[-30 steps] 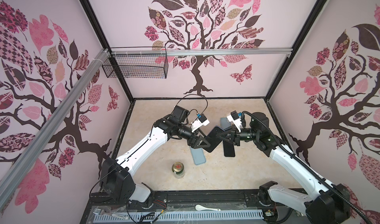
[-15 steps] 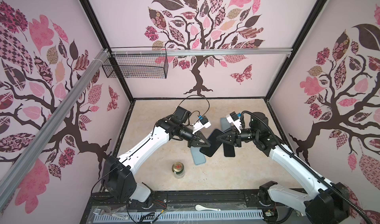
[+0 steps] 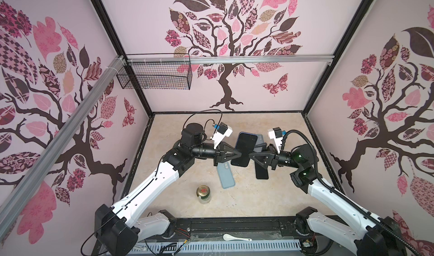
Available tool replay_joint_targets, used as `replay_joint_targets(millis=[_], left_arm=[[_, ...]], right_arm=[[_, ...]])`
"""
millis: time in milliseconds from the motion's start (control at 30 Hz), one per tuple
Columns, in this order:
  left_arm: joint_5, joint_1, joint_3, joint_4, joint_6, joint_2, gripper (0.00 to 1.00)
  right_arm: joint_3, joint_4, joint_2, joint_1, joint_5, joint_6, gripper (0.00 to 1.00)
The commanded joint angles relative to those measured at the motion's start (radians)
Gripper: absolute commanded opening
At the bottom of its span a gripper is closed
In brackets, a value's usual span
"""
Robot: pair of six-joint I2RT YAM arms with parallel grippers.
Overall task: Take the phone out of the phone case
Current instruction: Place the phone at the center of the table.
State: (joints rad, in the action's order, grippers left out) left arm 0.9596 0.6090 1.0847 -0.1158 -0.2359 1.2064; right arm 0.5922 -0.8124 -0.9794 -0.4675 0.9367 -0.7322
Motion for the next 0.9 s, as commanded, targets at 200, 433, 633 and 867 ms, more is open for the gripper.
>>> replay_joint_targets(millis=[200,433,633,867], left_arm=[[-0.03,0.012,-0.057,0.168,-0.112,0.007,0.0],[-0.019,0.012,-0.063,0.16,-0.108,0.008,0.0],[-0.017,0.011,-0.062,0.137,-0.102,0.018,0.0],[-0.152,-0.004,-0.081,0.032,-0.069,0.004,0.71]], right_arm=[[-0.04,-0.367,-0.027,-0.04,-0.112,-0.152,0.42],[-0.051,-0.28,0.008,-0.04,-0.125,-0.101,0.31],[-0.042,-0.125,0.04,-0.039,-0.15,-0.01,0.08],[-0.093,0.089,0.101,-0.033,-0.236,0.122,0.0]])
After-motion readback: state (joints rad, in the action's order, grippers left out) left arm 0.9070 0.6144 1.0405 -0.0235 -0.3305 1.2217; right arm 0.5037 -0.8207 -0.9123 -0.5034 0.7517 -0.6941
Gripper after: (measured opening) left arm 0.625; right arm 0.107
